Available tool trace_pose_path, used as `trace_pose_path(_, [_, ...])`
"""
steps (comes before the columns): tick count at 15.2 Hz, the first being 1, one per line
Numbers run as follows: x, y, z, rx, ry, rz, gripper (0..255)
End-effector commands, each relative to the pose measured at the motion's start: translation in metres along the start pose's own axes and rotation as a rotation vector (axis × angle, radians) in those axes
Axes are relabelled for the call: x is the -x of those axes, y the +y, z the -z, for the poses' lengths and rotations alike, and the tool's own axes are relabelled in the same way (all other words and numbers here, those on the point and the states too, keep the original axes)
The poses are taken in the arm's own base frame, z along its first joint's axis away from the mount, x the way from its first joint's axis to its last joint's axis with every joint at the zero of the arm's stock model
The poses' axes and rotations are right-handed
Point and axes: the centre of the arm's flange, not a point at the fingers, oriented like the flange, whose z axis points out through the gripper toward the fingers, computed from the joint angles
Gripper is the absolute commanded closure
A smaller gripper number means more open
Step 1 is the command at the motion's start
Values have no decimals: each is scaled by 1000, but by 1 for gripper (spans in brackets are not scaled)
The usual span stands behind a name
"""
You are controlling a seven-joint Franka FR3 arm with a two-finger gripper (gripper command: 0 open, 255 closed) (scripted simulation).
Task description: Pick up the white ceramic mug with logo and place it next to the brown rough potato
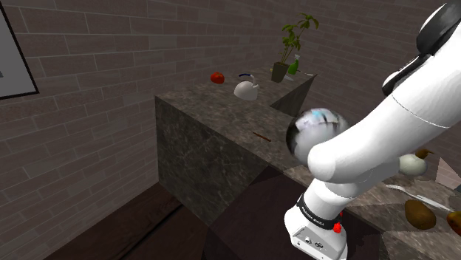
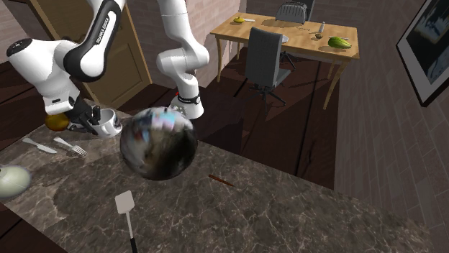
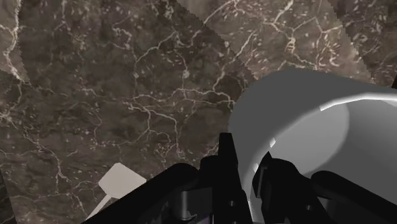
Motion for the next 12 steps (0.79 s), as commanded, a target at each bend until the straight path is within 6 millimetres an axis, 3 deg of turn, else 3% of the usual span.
trace_pose_path(1, [21,-15,1,0,-1,2,255])
trace_pose_path(8, [92,-68,2,0,-1,2,255])
trace_pose_path(12, [93,-67,-19,0,-1,2,255])
